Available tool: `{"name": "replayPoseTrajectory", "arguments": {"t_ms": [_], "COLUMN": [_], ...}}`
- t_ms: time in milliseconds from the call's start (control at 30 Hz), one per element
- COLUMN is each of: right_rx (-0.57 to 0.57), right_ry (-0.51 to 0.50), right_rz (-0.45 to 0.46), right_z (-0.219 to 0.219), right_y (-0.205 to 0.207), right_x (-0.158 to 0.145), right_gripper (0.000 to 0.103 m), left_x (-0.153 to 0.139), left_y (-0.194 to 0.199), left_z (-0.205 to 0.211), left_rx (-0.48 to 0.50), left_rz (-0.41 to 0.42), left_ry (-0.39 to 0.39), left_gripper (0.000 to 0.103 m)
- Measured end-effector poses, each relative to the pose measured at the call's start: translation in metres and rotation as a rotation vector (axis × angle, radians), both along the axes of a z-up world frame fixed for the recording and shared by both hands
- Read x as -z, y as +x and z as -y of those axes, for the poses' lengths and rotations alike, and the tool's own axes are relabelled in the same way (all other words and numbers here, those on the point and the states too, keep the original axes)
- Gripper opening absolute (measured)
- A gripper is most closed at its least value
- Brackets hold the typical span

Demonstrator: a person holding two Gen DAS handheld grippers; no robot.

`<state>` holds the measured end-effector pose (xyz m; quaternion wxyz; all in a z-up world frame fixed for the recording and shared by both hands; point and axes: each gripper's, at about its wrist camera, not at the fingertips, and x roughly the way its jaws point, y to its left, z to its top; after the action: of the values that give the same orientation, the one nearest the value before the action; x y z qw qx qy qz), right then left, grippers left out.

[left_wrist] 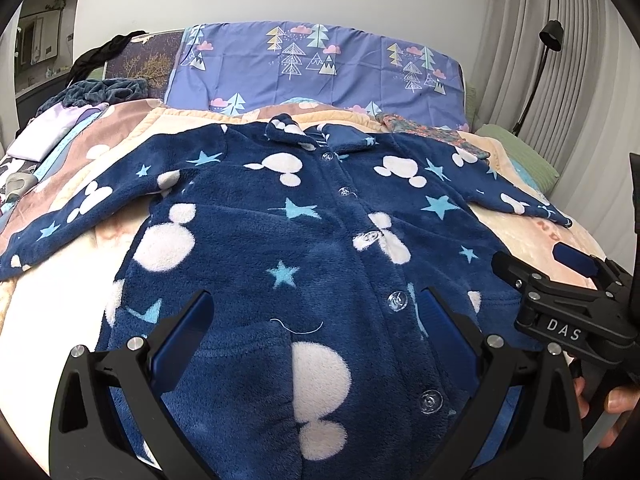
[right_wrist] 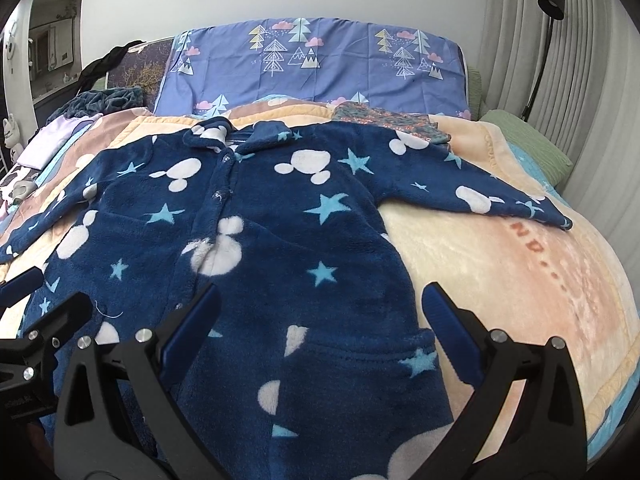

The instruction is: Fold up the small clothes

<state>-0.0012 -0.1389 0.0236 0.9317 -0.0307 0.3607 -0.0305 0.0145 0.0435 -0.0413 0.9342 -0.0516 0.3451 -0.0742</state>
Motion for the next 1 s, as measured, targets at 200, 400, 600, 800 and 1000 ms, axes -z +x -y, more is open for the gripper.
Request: {"name": "replayPoseTrajectory", "arguments": {"t_ms": [200, 400, 600, 800, 1000], "right_rx": [-0.003, 0.024, 0.053, 0.053, 0.077], "right_ry": [0.012, 0.010, 0.034, 0.010, 0.006], "right_rz": [-0.018, -0.033, -0.054, -0.071, -0.083], "right_z": [0.002, 0.013, 0.024, 0.023, 0.030], "right_y": [0.005, 0.009, 0.020, 0.026, 0.032], "right_x": [0.005, 0.011, 0.017, 0.024, 0.028], "right_gripper": [0.101, 0.101, 0.101, 0.101, 0.101], "left_x": [-0.001, -0.008, 0.040, 0.077, 0.075], "left_y": [0.004, 0.014, 0.010, 0.015, 0.043], "left_z": [-0.015, -0.137, -0.275, -0.354, -0.382], "left_rx": [0.019, -0.189, -0.520, -0.774, -0.922], "left_rz": [0.005, -0.008, -0.095, -0.133, -0.043], "left_ry": [-0.034, -0.294, -0.582, -0.798, -0.838], "left_gripper": [0.084, 0.064, 0.071, 0.075, 0.042]}}
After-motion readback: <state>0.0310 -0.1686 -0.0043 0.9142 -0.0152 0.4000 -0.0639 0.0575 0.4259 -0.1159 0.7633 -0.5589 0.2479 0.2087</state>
